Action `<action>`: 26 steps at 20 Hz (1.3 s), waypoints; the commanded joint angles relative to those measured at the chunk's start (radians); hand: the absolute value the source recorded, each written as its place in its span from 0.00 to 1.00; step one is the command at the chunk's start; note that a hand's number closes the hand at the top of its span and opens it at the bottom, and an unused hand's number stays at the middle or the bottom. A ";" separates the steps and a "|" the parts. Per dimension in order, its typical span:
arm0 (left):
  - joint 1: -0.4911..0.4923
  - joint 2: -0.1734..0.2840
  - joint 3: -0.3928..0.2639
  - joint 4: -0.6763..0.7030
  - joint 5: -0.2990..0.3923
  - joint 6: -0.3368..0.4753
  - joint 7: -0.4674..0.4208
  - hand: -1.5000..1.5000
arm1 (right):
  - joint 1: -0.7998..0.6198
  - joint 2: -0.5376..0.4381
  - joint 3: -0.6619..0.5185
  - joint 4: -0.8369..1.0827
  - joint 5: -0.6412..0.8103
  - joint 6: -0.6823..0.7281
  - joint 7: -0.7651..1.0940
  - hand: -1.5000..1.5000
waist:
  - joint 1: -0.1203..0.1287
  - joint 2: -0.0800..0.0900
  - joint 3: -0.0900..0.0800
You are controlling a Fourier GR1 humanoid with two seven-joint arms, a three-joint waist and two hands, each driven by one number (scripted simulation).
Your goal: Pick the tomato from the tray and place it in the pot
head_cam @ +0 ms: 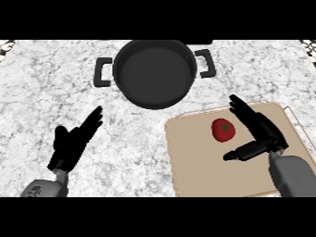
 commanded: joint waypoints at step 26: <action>-0.079 -0.026 -0.006 -0.013 -0.024 -0.058 0.030 0.50 | -0.369 -0.204 -0.048 0.556 0.112 0.336 -0.510 1.00 | 0.098 0.041 0.010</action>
